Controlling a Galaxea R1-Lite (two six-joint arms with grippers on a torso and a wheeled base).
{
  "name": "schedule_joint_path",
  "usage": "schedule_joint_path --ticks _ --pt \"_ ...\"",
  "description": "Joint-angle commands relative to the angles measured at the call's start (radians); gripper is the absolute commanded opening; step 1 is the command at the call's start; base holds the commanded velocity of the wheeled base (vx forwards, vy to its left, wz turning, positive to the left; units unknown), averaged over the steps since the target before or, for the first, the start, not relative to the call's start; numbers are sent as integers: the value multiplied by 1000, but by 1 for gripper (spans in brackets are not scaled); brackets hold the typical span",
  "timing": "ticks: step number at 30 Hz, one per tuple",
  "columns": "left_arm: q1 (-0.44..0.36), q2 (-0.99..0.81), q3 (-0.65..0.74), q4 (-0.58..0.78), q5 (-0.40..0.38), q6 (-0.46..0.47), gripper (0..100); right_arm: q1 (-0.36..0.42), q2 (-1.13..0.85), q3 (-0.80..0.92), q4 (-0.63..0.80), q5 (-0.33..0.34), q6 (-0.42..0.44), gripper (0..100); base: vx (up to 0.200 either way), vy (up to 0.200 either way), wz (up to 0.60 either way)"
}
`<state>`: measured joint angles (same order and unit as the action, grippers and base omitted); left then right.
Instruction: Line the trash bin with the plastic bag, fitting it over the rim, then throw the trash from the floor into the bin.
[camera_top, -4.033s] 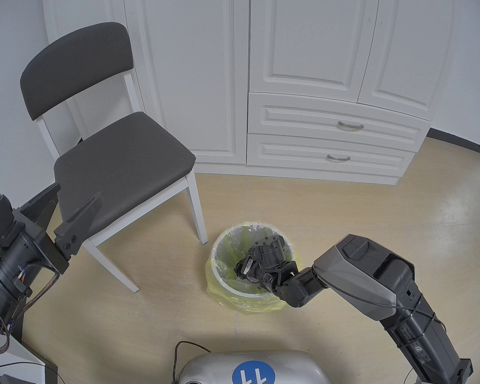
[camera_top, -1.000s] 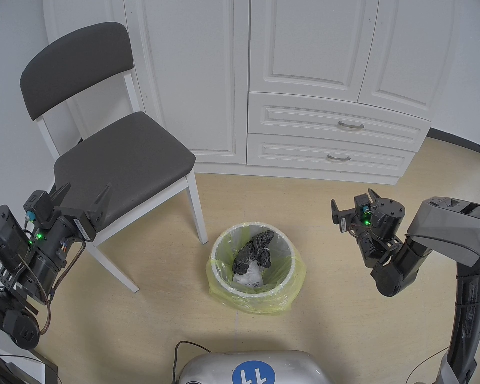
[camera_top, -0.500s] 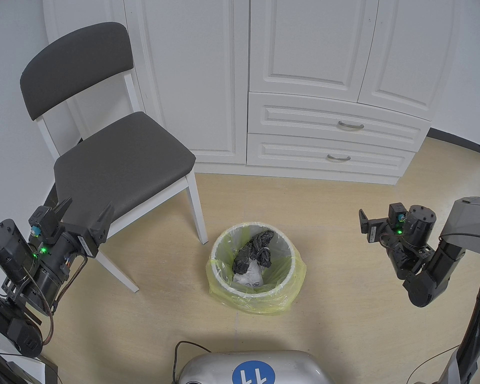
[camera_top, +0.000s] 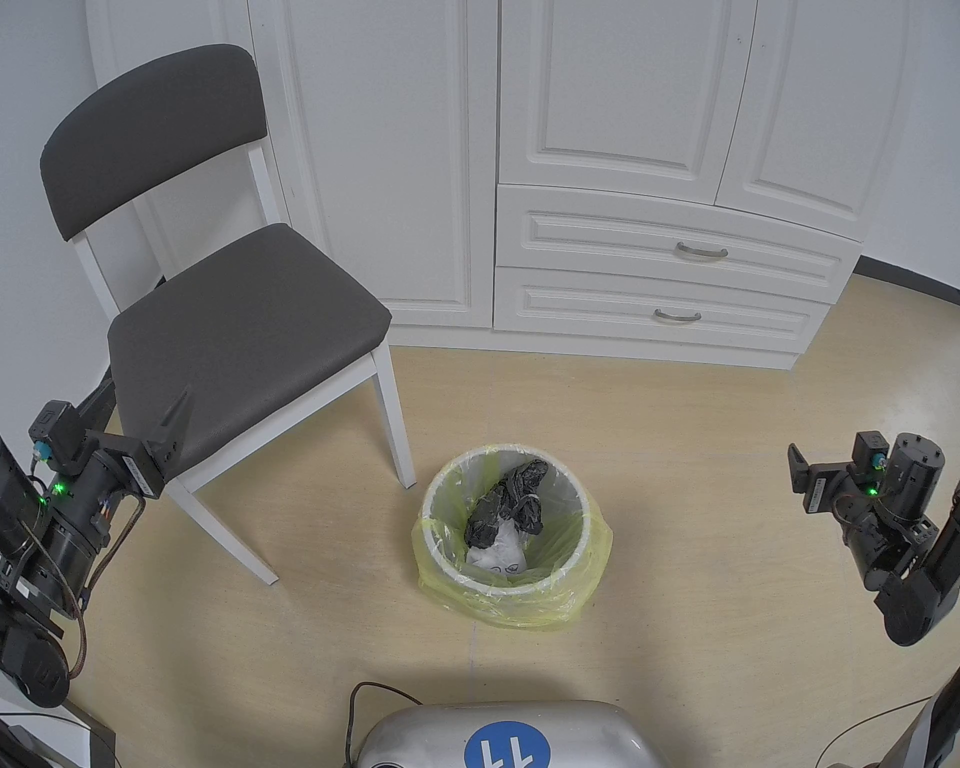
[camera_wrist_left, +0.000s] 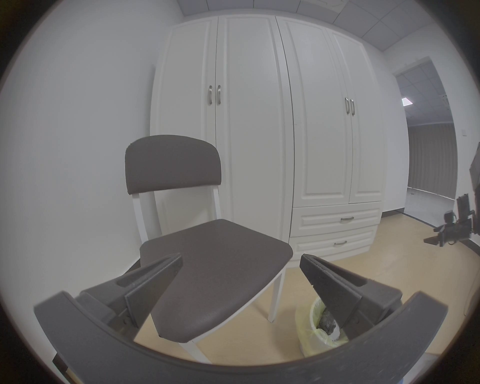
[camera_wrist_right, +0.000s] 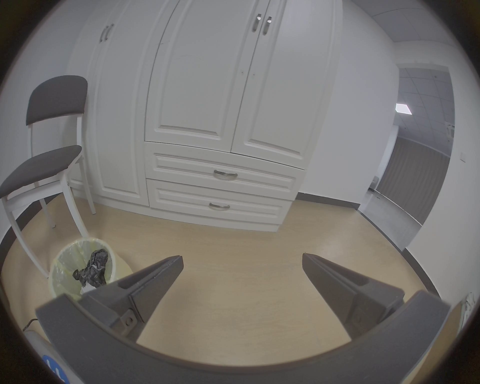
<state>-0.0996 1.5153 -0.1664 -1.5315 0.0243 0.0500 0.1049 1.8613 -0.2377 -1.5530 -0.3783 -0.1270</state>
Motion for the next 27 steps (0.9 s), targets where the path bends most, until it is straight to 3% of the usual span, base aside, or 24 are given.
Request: schedule_joint_path --ticks 1,10,15,20,22,24,26,27 --pt "26 -63 -1 1 -10 -10 100 -8 -132 97 -18 -10 9 100 0 0 0" --pt "-5 -196 10 51 -10 -35 100 -34 -360 175 -18 -22 10 100 0 0 0" --pt "-31 -371 -38 306 -10 -36 100 -133 -507 193 -18 -5 7 100 0 0 0" --pt "-34 -504 -130 536 -1 -39 100 -143 -606 210 -10 1 9 100 0 0 0" --pt "-26 -575 -182 649 2 -48 100 -131 -674 202 59 1 10 100 0 0 0" --pt "-26 -580 -185 657 2 -50 100 -131 -679 201 65 1 10 100 0 0 0" --pt "-26 -707 -285 878 5 -68 100 -102 -818 149 238 2 30 100 0 0 0" --pt "-26 -725 -303 912 5 -68 100 -94 -843 136 271 1 35 100 0 0 0"
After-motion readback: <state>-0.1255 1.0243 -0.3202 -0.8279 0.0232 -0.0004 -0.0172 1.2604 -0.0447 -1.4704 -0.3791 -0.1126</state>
